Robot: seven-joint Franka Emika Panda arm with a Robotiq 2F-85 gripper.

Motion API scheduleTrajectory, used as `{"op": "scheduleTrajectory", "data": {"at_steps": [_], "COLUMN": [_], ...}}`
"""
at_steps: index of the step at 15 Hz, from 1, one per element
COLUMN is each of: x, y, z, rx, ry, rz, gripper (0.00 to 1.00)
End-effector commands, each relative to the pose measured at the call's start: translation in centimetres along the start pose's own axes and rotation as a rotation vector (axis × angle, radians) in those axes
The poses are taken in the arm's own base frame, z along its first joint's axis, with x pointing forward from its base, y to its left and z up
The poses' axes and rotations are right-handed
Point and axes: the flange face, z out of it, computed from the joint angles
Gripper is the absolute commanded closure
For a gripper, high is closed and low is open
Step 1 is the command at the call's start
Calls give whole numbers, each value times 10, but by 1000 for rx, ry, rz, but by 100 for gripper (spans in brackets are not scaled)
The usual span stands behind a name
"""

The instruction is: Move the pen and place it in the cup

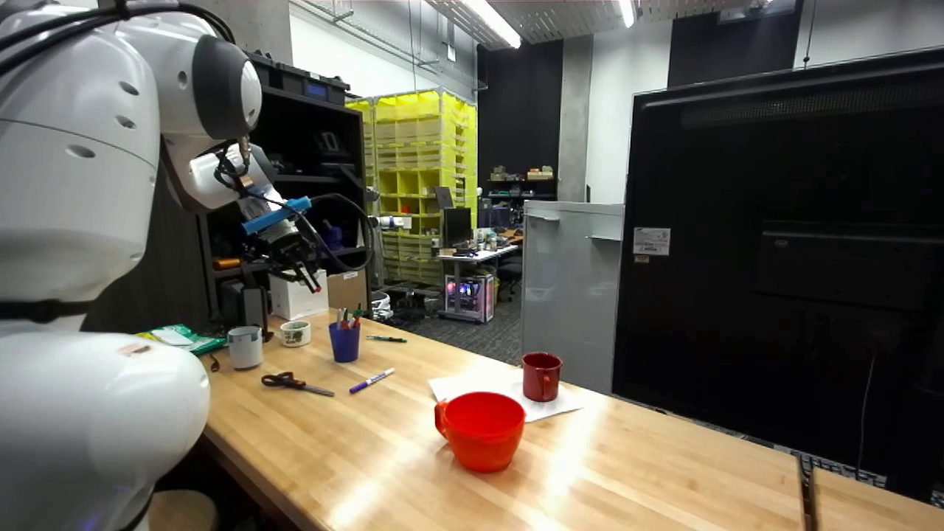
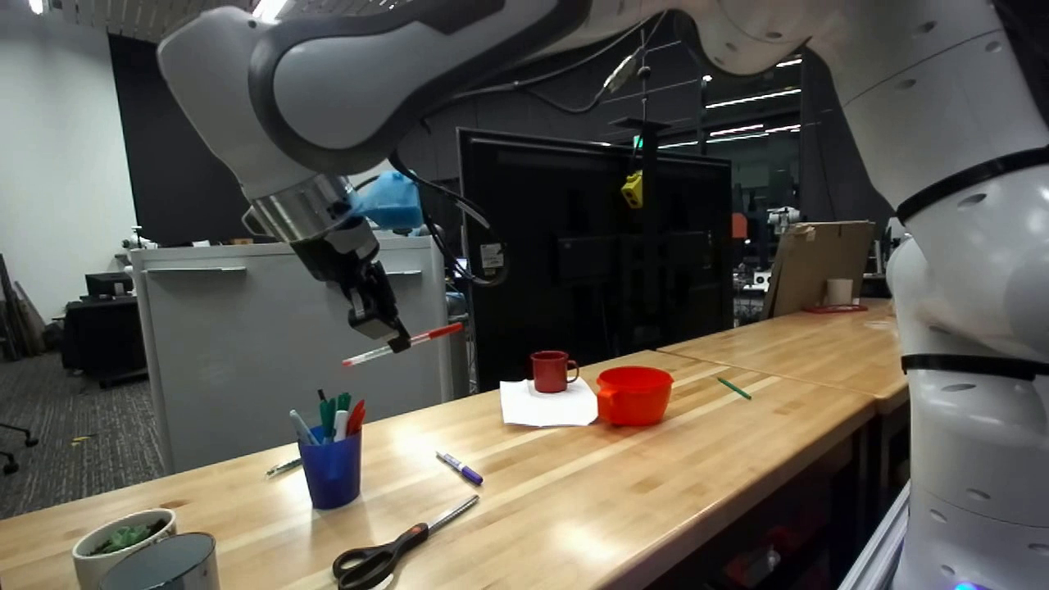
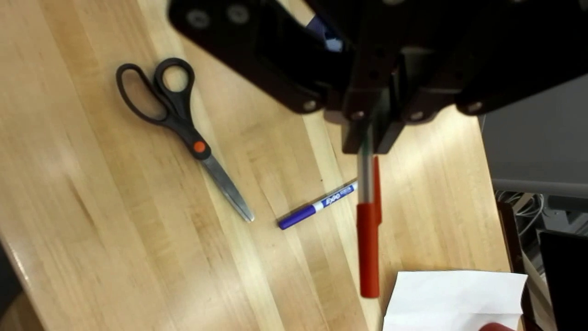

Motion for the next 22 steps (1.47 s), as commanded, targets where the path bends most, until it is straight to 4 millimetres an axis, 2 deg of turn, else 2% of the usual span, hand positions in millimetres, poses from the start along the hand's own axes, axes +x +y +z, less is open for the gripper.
{"op": "scheduleTrajectory", "data": {"at_steps": [1,7,8,11,17,22], "x": [1,0,2,7,34,58], "y": [0,4,4,2,-20,-37], "z": [0,0,-1,-4,-18,-9], "rx": [1,1,-29,-121,-314,-521], "ry": [-2,-3,-24,-88,-171,-276], "rz": [-1,6,-34,-167,-427,-598], "gripper": [90,90,98,98,98,98]}}
